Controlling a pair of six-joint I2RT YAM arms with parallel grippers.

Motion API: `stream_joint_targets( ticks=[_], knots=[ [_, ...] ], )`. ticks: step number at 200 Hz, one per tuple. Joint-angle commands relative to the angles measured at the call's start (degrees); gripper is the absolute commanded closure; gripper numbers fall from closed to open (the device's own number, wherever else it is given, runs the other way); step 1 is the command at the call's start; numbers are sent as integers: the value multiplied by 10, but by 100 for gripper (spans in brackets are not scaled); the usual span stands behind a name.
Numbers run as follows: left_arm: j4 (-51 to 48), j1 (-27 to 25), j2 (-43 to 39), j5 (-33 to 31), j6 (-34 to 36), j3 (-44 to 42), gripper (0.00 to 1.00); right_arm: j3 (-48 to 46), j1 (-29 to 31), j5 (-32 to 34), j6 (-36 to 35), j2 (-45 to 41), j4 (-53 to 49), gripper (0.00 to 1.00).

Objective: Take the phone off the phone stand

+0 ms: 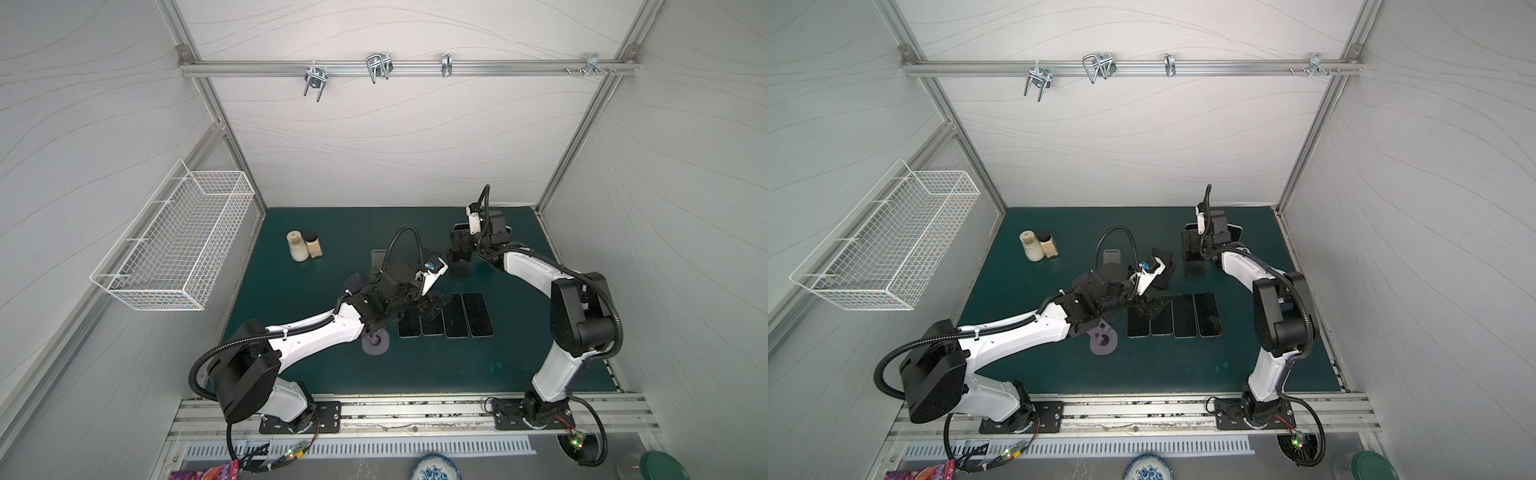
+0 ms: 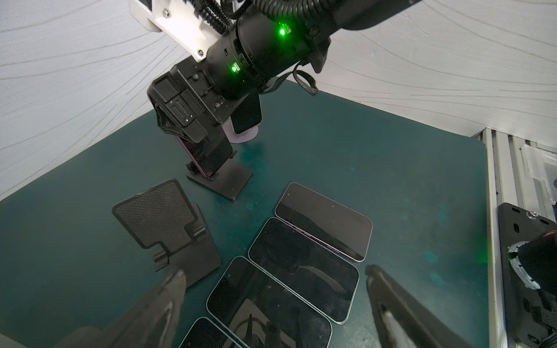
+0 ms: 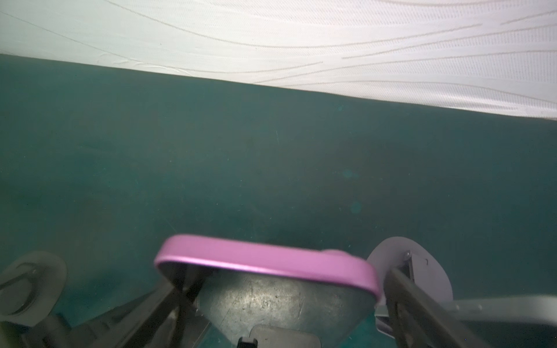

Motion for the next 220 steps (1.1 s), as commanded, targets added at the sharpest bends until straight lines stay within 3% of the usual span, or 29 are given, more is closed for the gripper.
stream_joint_targets(
  ticks=[1, 220],
  knots=[
    [5, 2, -2, -7, 12, 29, 6, 17, 5, 9, -13, 12, 12, 1],
    [10, 2, 14, -32, 9, 27, 6, 38, 6, 16, -7, 23, 3, 8]
  ],
)
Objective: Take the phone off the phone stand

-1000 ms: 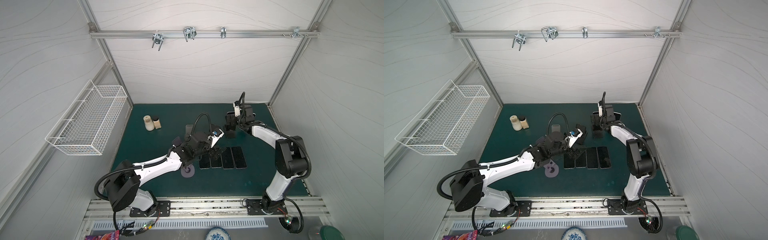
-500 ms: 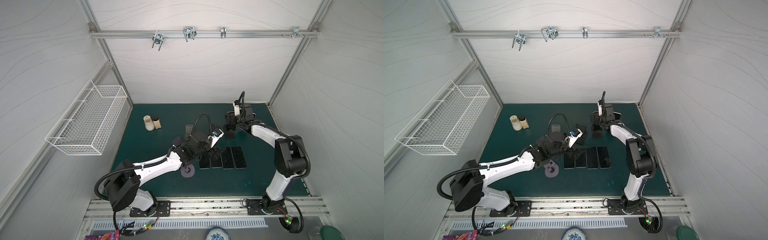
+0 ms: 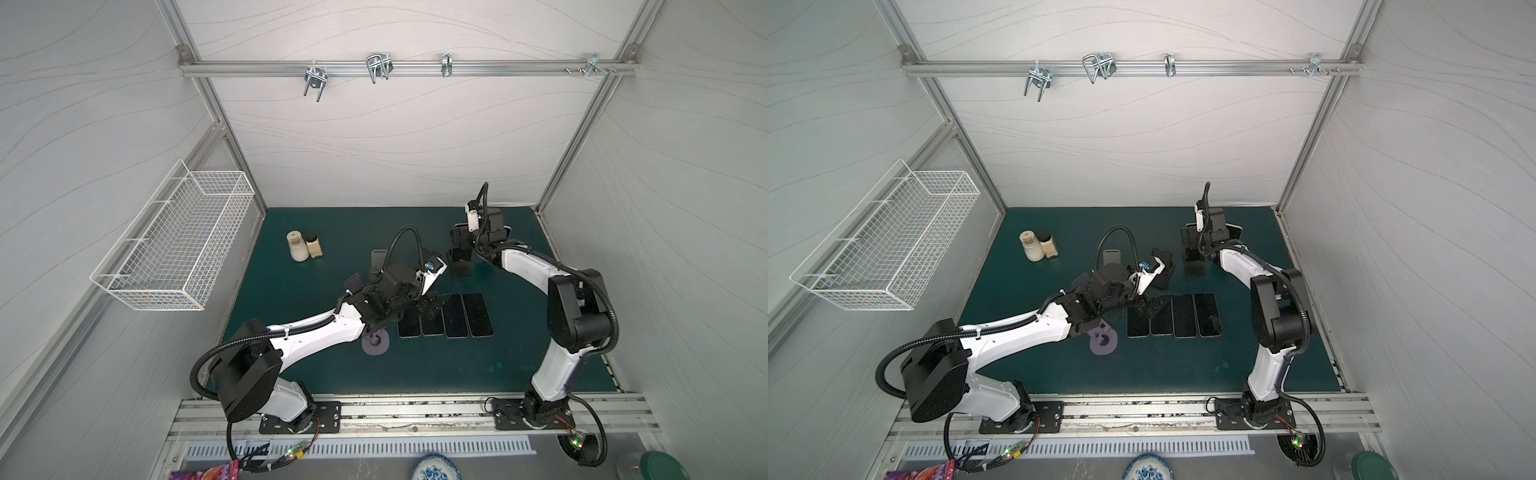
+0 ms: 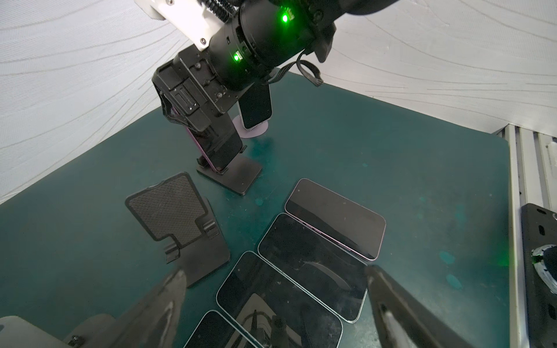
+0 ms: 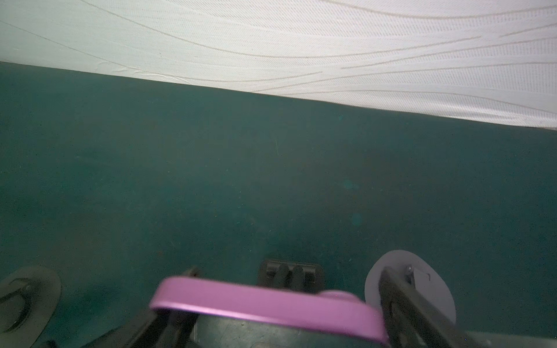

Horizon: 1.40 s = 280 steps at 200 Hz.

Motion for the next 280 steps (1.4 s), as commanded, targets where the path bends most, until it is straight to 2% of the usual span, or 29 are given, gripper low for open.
stream_joint_targets(
  ticks=[1, 115, 280],
  knots=[
    [13, 2, 8, -7, 7, 26, 6, 18, 4, 8, -8, 4, 0, 8],
    [11, 2, 12, -12, 11, 27, 6, 16, 4, 16, -14, -10, -14, 20],
    [10, 2, 5, -12, 11, 27, 6, 28, 5, 0, -21, -27, -36, 26]
  ],
)
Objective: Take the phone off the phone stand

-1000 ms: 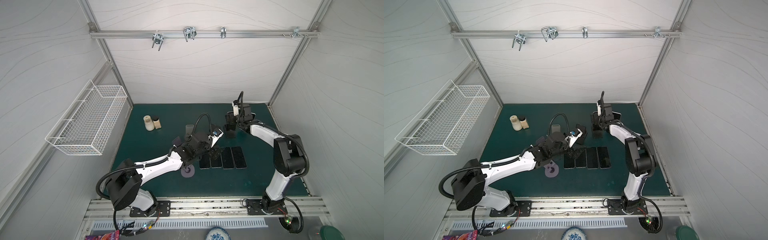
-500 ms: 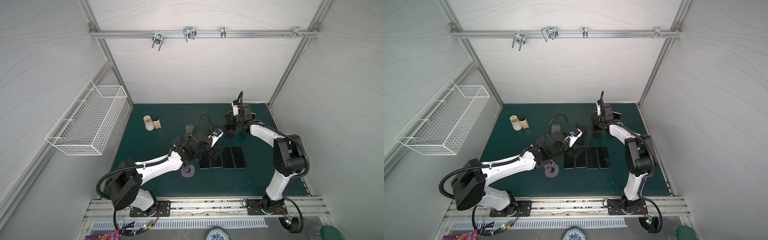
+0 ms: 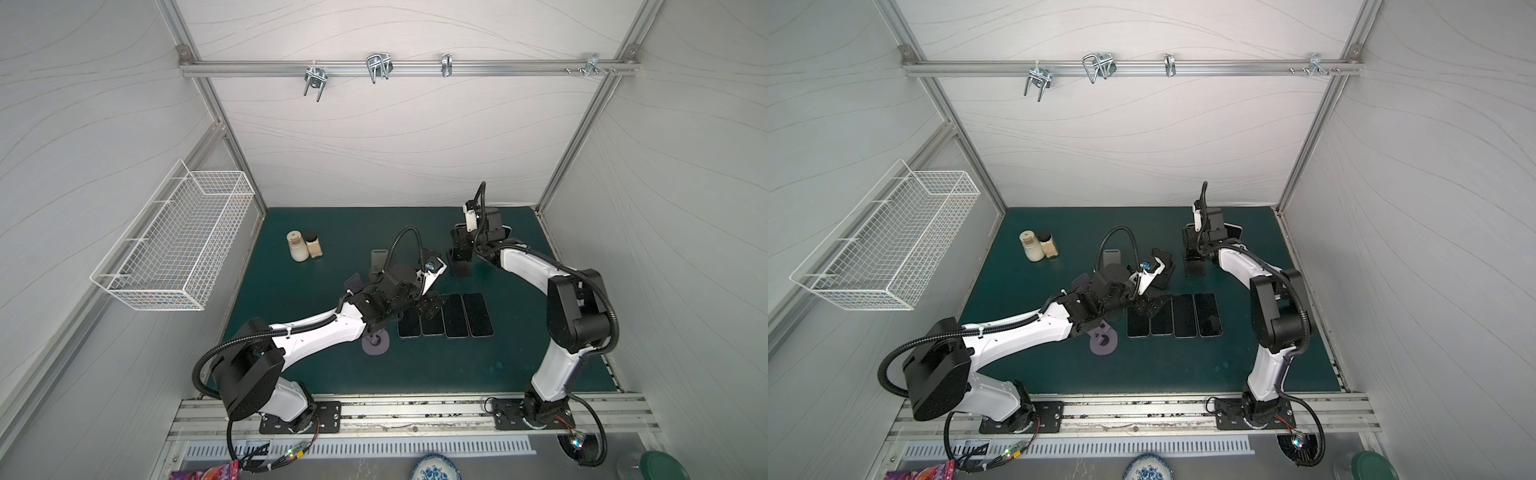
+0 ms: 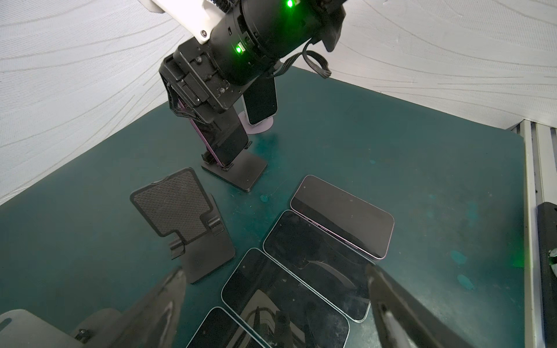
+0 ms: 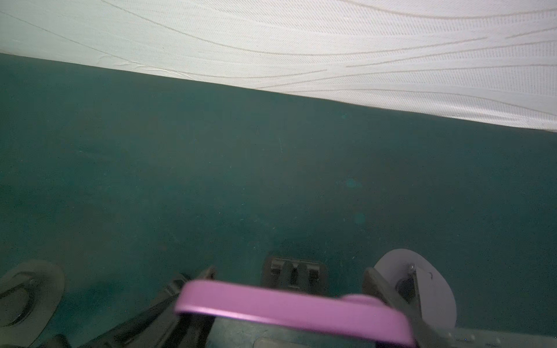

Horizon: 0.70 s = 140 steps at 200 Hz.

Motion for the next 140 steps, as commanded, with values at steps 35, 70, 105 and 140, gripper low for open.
stream_joint_targets(
  ticks=[35, 70, 105, 140],
  knots=[
    [10, 2, -2, -2, 8, 27, 6, 27, 2, -15, -14, -26, -23, 27],
    [9, 2, -2, -4, 9, 27, 5, 32, 1, -20, -15, -25, -25, 29],
    [10, 2, -1, -2, 7, 27, 5, 33, 2, -23, -16, -31, -29, 30],
    [10, 2, 2, -3, 8, 27, 5, 32, 1, -23, -18, -42, -31, 30]
  ],
)
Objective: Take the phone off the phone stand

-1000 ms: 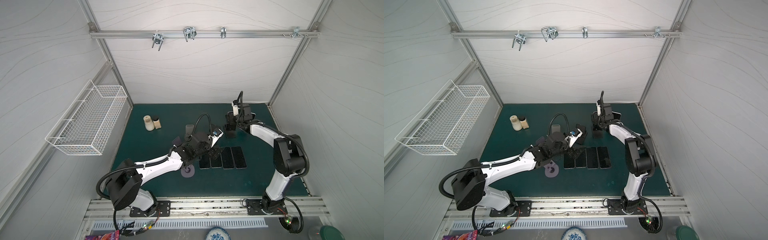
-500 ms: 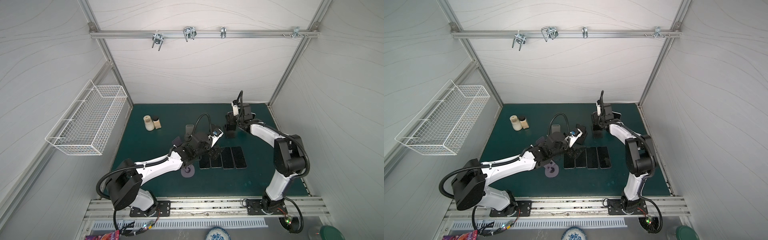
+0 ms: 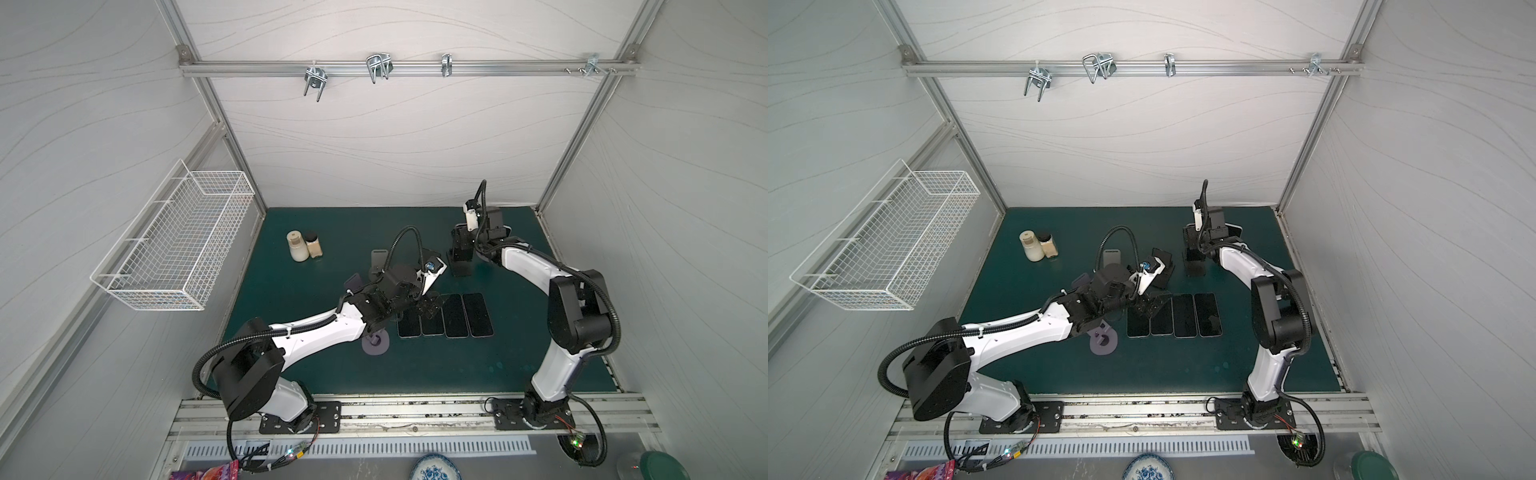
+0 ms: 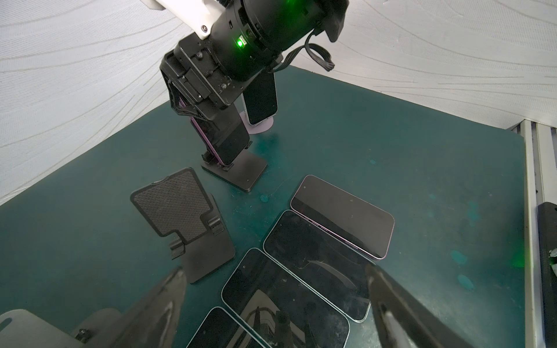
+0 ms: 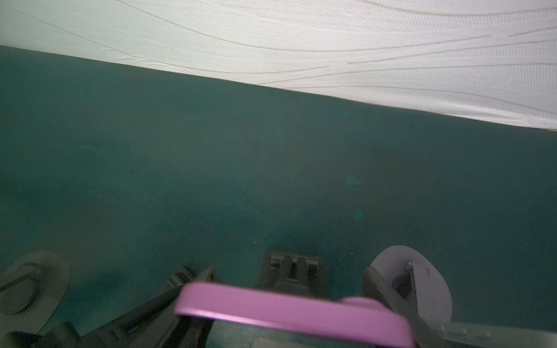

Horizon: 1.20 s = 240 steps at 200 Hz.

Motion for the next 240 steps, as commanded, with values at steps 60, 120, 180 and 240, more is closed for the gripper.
stream_joint_targets(
  ticks=[60, 120, 180, 240],
  knots=[
    [11, 2, 1, -9, 9, 27, 5, 15, 2, -16, -11, -60, -12, 32],
    [13, 2, 4, -14, 10, 25, 5, 0, 2, -30, 4, -98, -35, 35],
    [13, 2, 4, -17, 8, 25, 5, -22, 3, -32, 9, -137, -73, 35],
    [14, 2, -1, -19, 5, 25, 5, -54, 5, -55, 14, -182, -114, 36]
  ],
)
